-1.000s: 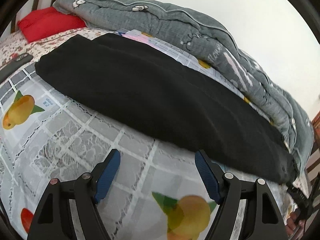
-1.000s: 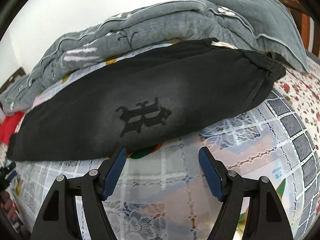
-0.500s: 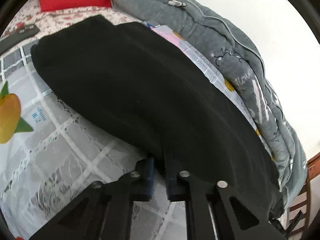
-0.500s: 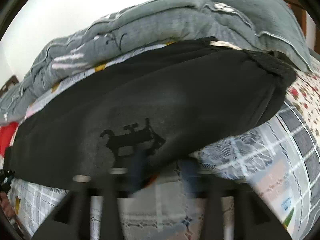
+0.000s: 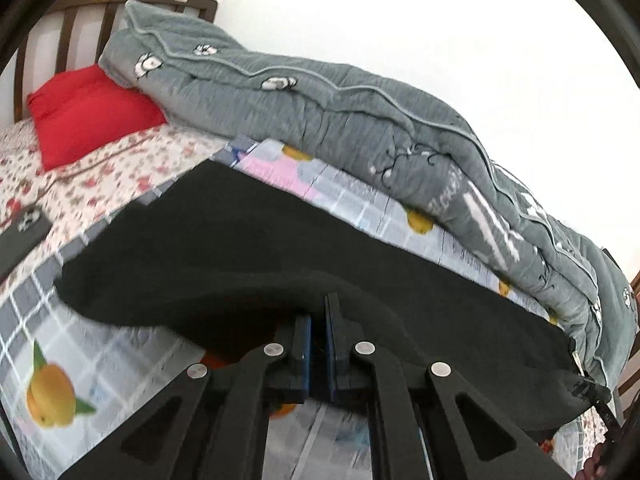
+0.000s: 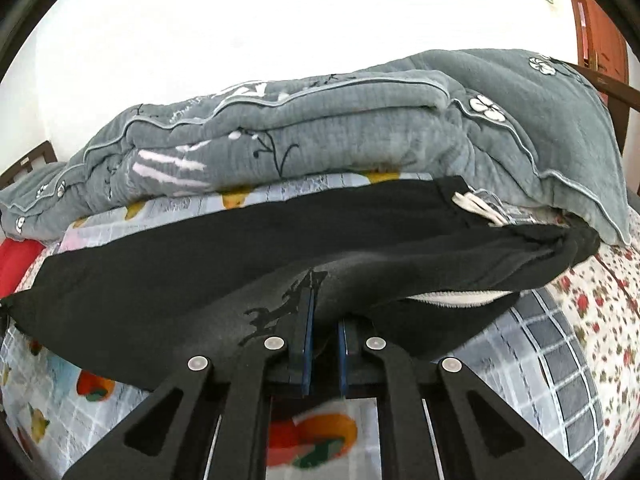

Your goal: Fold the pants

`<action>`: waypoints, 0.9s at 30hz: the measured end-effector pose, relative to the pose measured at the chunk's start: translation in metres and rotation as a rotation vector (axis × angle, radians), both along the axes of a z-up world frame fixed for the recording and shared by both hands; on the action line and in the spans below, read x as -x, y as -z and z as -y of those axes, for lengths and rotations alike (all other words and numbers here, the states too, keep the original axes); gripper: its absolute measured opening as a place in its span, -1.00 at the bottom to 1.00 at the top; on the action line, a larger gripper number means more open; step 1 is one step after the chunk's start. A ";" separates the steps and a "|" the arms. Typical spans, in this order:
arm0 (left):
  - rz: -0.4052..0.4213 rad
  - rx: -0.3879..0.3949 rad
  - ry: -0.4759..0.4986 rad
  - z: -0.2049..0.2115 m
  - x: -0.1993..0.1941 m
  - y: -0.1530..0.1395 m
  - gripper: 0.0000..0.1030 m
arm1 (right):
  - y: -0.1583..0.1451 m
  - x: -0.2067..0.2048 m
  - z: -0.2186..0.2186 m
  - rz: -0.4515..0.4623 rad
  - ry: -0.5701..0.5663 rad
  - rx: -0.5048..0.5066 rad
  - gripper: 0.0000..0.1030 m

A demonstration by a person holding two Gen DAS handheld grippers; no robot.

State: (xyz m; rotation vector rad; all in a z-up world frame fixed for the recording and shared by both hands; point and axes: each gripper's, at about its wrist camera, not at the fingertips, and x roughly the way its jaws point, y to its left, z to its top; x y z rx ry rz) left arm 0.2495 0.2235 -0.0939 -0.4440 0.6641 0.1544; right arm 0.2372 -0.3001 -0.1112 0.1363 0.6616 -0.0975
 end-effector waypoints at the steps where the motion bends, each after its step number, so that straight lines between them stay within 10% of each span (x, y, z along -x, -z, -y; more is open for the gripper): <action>1: 0.001 -0.008 -0.002 0.002 -0.006 -0.002 -0.87 | -0.002 -0.005 0.000 0.004 -0.002 0.002 -0.82; 27: -0.057 -0.338 -0.003 0.038 -0.145 0.047 -0.86 | 0.051 -0.173 -0.011 -0.046 0.066 0.009 -0.83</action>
